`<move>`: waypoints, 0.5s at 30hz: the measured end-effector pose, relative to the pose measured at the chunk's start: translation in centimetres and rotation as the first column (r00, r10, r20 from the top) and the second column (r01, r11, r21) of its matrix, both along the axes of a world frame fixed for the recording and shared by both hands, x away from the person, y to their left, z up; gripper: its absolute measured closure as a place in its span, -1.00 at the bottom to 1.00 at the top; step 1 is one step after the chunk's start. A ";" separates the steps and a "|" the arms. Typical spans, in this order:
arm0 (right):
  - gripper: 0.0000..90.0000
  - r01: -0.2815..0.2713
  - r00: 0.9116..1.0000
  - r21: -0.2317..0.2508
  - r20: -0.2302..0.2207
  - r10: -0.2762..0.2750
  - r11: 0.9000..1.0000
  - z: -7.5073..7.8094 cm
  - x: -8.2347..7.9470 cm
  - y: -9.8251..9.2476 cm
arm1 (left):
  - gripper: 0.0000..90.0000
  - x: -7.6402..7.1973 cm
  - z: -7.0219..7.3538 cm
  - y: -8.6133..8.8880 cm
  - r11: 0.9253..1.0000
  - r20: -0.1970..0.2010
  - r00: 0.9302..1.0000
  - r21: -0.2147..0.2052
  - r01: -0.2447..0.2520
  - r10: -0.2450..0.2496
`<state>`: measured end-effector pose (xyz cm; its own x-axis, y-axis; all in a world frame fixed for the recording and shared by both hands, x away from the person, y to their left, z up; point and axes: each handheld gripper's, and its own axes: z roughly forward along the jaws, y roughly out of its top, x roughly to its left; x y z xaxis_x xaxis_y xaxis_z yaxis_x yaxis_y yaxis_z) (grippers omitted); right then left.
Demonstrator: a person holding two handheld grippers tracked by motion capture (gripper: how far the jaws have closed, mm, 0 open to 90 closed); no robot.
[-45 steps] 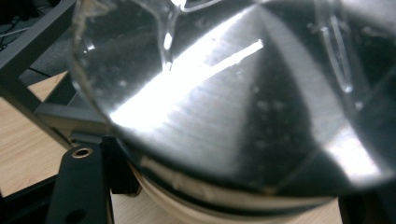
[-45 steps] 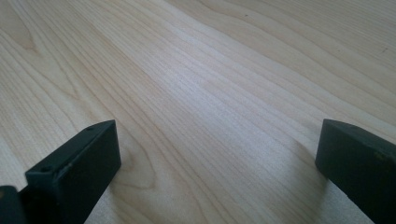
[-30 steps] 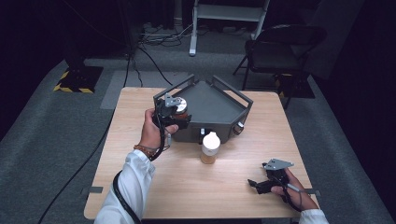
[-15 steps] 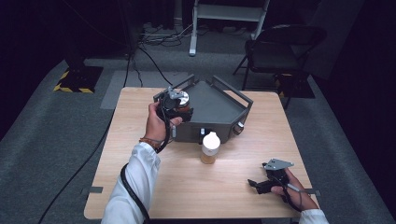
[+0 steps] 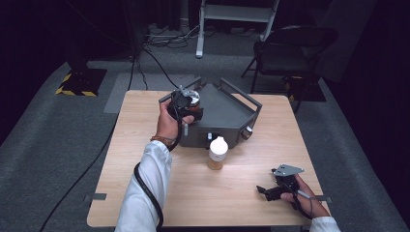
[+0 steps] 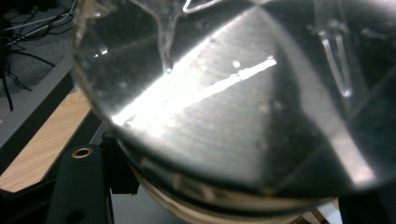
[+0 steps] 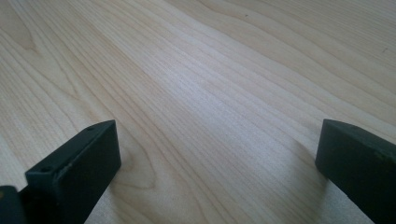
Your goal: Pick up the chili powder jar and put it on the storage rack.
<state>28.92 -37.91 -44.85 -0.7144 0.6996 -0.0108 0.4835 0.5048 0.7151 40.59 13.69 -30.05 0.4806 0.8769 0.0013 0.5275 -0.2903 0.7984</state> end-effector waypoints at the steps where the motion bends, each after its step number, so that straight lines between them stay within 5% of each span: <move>1: -1.00 0.000 1.000 0.000 0.000 0.000 1.000 0.0 0.0 0.0 | -0.33 0.1 -0.1 0.0 1.000 -0.002 1.000 -0.011 -0.003 0.003; 15: -1.00 0.000 1.000 0.000 0.000 0.000 1.000 0.0 0.0 0.0 | -0.33 1.4 -1.0 -0.9 1.000 -0.035 0.999 0.008 -0.019 0.019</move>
<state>28.92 -37.91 -44.86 -0.7147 0.6994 -0.0112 0.4830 0.5050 0.7153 41.99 12.82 -31.08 0.4640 0.8858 -0.0082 0.5608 -0.2865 0.7768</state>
